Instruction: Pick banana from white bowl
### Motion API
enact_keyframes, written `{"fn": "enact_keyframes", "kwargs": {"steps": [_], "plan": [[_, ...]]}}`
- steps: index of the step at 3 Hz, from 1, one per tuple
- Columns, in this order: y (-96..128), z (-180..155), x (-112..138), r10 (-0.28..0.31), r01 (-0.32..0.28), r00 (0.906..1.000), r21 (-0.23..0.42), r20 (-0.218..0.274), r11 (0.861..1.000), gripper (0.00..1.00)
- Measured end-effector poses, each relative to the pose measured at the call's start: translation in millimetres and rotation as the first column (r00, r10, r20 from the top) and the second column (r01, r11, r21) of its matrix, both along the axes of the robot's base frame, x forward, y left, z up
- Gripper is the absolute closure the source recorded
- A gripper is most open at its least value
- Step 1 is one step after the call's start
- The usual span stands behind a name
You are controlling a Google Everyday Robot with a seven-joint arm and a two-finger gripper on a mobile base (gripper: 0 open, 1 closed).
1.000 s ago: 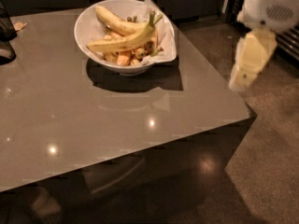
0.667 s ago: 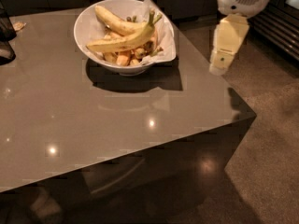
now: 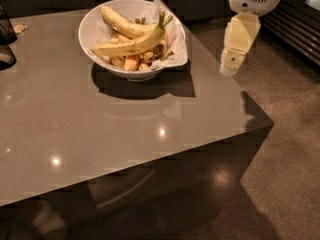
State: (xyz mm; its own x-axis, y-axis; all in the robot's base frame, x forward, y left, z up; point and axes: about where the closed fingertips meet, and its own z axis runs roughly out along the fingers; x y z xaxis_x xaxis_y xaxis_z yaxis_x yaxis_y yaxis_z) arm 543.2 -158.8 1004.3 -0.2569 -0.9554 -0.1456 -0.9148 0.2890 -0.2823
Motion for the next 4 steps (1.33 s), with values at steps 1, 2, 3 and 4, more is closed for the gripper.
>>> {"fn": "enact_keyframes", "kwargs": {"steps": [1, 2, 3, 4], "plan": [[15.8, 6.5, 26.7, 0.023, -0.023, 0.9997, -0.010, 0.006, 1.000, 0.00], [51.2, 21.6, 56.5, 0.099, -0.099, 0.9941, -0.004, 0.045, 0.995, 0.00], [85.9, 38.8, 72.7, 0.184, -0.185, 0.9789, 0.000, 0.088, 0.983, 0.00], [122.9, 48.3, 79.4, 0.272, -0.276, 0.9558, 0.017, 0.110, 0.961, 0.13]]}}
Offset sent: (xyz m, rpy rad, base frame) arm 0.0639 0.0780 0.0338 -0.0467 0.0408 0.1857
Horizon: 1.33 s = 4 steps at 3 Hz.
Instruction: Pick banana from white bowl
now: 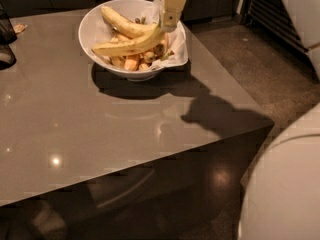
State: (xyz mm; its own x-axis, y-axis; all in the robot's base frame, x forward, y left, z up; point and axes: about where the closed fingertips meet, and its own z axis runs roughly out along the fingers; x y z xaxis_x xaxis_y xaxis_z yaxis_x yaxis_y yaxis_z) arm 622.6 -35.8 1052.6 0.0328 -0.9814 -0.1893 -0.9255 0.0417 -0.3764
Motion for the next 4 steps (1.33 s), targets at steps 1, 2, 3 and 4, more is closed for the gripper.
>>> {"fn": "enact_keyframes", "kwargs": {"steps": [1, 2, 3, 4], "plan": [[35.0, 1.1, 2.7, 0.081, -0.081, 0.9967, 0.023, -0.004, 0.996, 0.23], [61.8, -5.0, 4.9, 0.134, -0.134, 0.9907, 0.030, -0.020, 0.991, 0.25], [72.1, -21.5, 9.1, 0.145, -0.145, 0.9881, 0.009, -0.051, 0.989, 0.29], [74.0, -44.7, 14.9, 0.132, -0.136, 0.9874, -0.043, -0.088, 0.990, 0.35]]}}
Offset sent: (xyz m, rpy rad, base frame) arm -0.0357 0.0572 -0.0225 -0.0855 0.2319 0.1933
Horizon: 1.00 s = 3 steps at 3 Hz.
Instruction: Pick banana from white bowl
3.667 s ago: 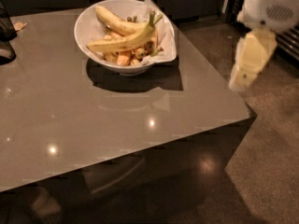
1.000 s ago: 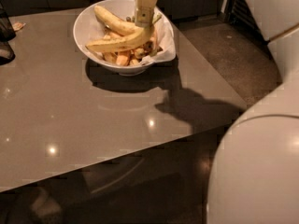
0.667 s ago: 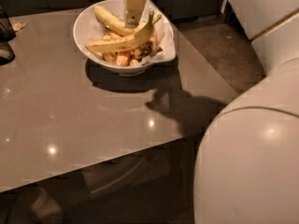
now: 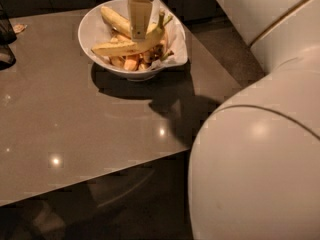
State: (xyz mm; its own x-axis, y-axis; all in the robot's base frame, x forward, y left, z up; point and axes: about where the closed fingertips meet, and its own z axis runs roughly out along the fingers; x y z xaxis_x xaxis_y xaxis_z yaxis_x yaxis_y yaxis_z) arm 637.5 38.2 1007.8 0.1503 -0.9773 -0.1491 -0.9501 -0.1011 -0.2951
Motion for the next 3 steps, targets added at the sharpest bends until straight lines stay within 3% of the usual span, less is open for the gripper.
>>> {"fn": "enact_keyframes", "kwargs": {"steps": [1, 3], "plan": [[-0.5, -24.4, 7.2, -0.011, 0.010, 0.9993, -0.045, -0.035, 0.999, 0.35], [6.2, -44.2, 20.8, 0.000, -0.005, 0.9988, -0.104, -0.050, 0.995, 0.38]]}}
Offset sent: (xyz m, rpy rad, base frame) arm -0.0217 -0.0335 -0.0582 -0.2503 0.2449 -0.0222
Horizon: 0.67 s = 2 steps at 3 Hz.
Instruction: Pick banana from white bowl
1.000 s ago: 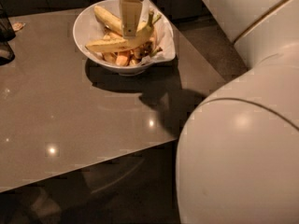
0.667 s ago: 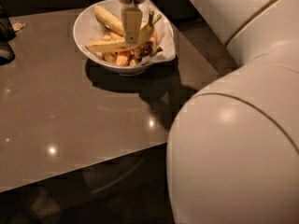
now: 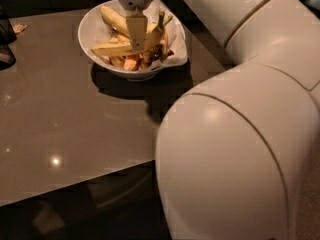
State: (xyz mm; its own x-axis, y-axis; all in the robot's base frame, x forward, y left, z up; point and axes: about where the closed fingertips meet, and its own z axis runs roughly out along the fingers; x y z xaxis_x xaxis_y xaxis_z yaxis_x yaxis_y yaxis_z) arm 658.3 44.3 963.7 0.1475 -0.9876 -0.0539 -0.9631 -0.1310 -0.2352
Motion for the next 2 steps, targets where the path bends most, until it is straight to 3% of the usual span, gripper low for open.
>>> {"fn": "enact_keyframes", "kwargs": {"steps": [2], "plan": [[13.9, -15.2, 9.4, 0.031, -0.032, 0.9994, -0.037, -0.018, 0.999, 0.38]]}}
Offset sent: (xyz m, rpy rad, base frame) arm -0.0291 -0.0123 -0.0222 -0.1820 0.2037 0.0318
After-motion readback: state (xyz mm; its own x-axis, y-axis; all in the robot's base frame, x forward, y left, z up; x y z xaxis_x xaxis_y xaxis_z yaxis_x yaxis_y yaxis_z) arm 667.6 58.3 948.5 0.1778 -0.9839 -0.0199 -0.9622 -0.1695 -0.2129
